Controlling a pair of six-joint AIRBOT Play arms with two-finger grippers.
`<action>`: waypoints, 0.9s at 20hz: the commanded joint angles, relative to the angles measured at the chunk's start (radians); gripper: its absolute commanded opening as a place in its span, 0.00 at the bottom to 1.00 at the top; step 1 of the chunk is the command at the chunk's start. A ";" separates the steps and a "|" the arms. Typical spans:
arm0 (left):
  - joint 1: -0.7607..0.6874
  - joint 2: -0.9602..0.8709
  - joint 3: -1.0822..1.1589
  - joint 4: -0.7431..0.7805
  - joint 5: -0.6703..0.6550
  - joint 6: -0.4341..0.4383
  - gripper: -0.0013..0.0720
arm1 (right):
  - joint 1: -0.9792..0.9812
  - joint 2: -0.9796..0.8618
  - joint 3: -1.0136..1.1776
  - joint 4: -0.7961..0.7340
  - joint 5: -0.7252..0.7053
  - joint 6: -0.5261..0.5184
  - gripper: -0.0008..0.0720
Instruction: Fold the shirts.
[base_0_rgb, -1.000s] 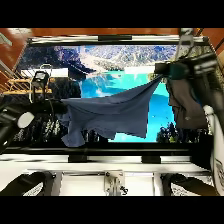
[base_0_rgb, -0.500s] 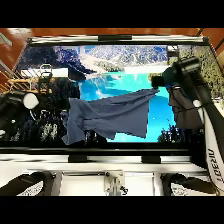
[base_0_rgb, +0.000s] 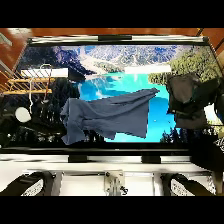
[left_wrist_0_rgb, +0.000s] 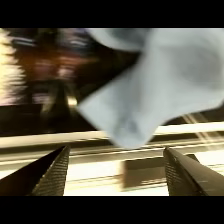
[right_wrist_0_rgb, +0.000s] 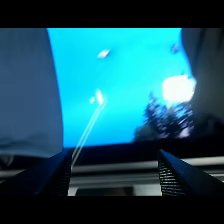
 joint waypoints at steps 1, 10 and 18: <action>-0.019 0.004 -0.142 -0.139 0.181 0.026 0.94 | -0.025 0.028 -0.145 0.121 -0.003 -0.028 0.88; -0.033 -0.074 -0.134 -0.144 0.219 0.084 0.06 | -0.025 0.024 -0.407 0.351 0.206 -0.027 0.88; -0.033 0.104 -0.102 -0.136 0.186 0.090 0.06 | 0.171 -0.082 -0.475 0.435 0.343 -0.049 0.88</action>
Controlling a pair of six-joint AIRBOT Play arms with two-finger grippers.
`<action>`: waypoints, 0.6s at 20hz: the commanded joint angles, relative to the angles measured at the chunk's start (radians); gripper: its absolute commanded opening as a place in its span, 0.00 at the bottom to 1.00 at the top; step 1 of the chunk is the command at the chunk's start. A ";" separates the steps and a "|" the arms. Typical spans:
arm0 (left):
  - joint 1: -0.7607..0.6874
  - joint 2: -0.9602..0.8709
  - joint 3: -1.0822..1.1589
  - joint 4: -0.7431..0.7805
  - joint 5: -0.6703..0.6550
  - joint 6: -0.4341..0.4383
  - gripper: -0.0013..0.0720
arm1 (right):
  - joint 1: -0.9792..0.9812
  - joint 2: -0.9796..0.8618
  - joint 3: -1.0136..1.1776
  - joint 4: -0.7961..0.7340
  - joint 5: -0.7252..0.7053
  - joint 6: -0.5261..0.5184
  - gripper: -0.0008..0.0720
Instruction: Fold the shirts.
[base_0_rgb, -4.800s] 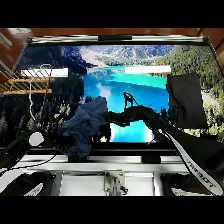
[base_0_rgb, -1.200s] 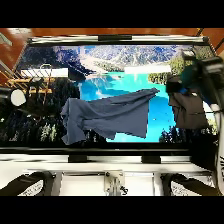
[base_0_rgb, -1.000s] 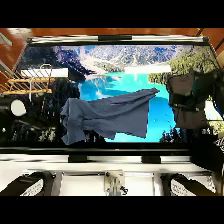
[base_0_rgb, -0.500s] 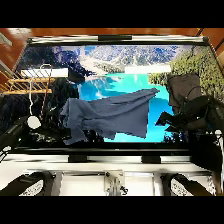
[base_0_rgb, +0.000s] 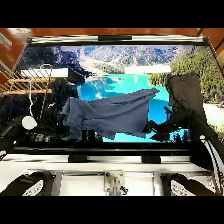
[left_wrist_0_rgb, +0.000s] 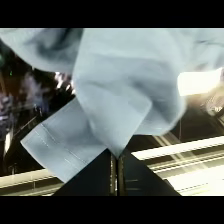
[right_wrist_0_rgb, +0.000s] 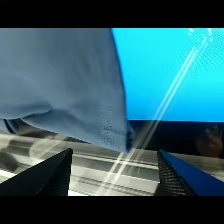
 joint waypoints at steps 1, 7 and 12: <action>0.000 0.085 0.016 0.006 -0.026 0.005 0.06 | 0.076 -0.044 -0.014 0.035 0.093 0.014 0.88; 0.000 0.131 0.124 0.006 -0.030 0.022 0.06 | 0.076 -0.071 -0.005 0.124 0.156 0.031 0.10; 0.000 0.131 0.449 0.169 -0.101 0.061 0.06 | 0.075 0.049 0.249 -0.005 -0.071 -0.100 0.10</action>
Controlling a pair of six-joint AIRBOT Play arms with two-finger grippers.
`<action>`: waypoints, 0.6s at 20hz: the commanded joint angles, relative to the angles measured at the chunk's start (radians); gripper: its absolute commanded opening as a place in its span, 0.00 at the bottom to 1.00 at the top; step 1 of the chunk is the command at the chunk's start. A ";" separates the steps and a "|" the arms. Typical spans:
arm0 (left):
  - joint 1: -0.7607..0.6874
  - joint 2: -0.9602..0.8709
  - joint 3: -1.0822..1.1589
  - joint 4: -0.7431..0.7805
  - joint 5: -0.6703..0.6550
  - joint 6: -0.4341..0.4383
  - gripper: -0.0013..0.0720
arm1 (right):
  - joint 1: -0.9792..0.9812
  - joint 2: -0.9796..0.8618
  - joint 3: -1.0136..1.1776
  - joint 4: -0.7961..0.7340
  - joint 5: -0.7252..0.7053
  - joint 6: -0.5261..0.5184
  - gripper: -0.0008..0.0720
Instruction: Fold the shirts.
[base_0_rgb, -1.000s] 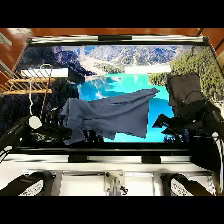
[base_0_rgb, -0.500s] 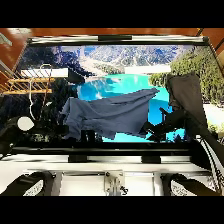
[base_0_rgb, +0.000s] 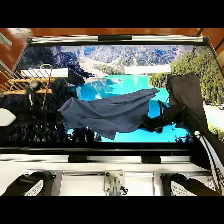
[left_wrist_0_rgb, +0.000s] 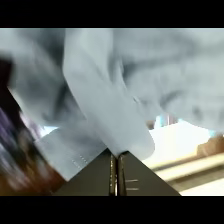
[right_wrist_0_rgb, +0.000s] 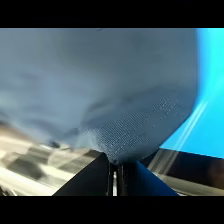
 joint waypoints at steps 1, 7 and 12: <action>0.000 0.004 0.288 0.153 -0.065 0.016 0.06 | 0.001 0.116 0.228 -0.132 -0.158 -0.073 0.10; 0.000 0.004 0.998 0.247 0.012 -0.027 0.06 | 0.001 0.391 0.807 -0.326 -0.156 -0.145 0.10; 0.000 0.023 1.207 0.175 0.080 -0.081 0.06 | 0.001 0.513 1.018 -0.331 0.024 -0.114 0.10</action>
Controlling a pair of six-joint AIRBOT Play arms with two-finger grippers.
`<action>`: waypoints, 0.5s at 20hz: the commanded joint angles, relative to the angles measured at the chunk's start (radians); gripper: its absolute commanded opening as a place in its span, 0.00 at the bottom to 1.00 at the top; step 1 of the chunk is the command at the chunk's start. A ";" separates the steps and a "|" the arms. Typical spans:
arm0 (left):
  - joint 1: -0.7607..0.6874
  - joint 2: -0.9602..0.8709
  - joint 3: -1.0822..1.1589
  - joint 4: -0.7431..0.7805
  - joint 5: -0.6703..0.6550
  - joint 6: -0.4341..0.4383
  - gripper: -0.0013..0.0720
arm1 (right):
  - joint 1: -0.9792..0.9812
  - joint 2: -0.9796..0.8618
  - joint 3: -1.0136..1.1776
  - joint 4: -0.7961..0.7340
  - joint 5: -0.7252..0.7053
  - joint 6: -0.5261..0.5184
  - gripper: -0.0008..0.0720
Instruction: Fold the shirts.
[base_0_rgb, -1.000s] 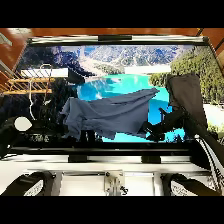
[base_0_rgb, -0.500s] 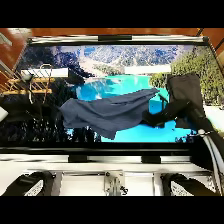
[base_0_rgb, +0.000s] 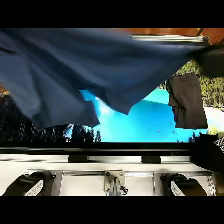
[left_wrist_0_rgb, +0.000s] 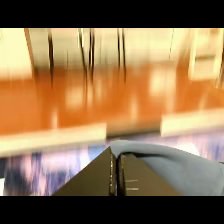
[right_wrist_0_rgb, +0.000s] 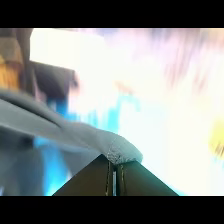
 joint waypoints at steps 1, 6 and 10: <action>0.000 0.022 0.123 -0.080 0.038 -0.027 0.06 | 0.000 0.082 0.146 -0.031 0.121 0.027 0.10; 0.000 0.034 0.112 -0.085 0.007 0.048 0.06 | 0.000 0.083 0.177 -0.050 0.086 0.047 0.10; 0.000 0.024 -0.047 -0.005 -0.161 0.062 0.06 | 0.000 -0.003 0.177 -0.177 -0.115 0.092 0.10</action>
